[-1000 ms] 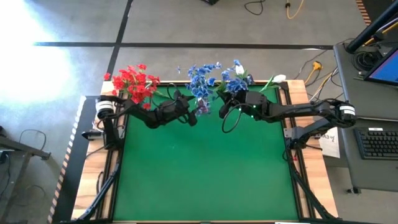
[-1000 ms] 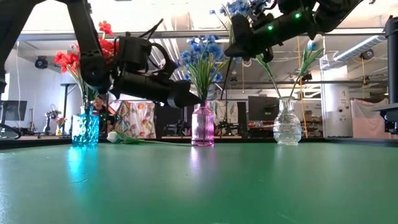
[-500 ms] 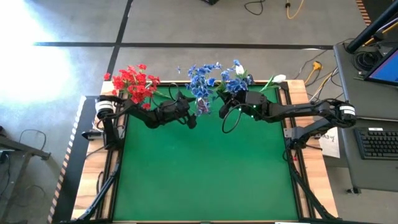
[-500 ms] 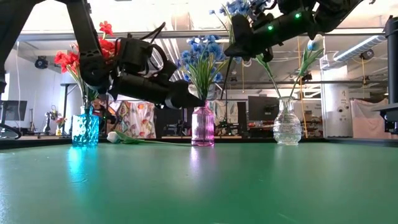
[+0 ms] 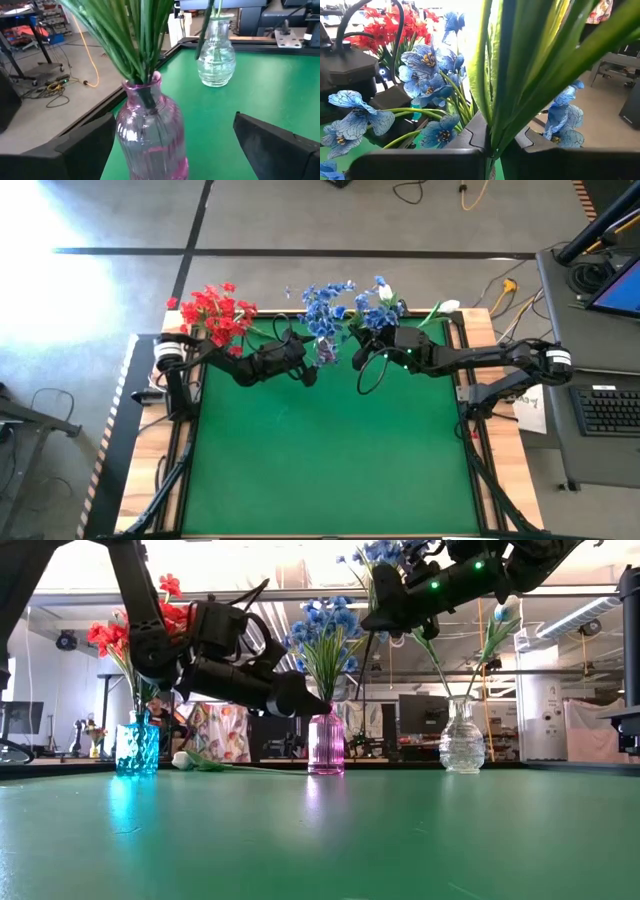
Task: Sort flowers into vase by color
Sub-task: Put the blue flowers into the purple vase
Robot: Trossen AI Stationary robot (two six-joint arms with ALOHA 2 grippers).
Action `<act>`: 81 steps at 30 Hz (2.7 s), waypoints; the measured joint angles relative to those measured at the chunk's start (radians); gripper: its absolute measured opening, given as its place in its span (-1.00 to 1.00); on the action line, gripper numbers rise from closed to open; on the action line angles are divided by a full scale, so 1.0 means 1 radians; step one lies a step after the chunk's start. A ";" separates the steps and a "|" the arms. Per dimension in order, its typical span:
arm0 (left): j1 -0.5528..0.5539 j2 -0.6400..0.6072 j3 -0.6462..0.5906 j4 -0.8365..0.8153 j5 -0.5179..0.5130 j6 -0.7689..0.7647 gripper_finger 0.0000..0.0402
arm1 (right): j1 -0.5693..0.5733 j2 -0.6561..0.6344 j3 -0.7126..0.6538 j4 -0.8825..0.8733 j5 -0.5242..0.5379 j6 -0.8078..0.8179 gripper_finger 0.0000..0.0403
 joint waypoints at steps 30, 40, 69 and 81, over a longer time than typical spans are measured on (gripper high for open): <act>0.025 0.289 0.128 0.231 -0.055 0.010 0.90 | -0.001 0.000 0.000 -0.007 0.000 -0.016 -0.91; 0.046 0.301 0.152 0.245 -0.055 0.014 0.90 | -0.001 0.000 0.000 -0.011 0.000 -0.016 -0.91; 0.046 0.301 0.154 0.243 -0.052 0.014 0.39 | -0.013 0.000 0.000 0.059 -0.054 -0.027 -0.91; 0.046 0.300 0.154 0.233 -0.052 0.010 0.37 | -0.023 0.076 0.000 0.187 -0.049 -0.079 -0.91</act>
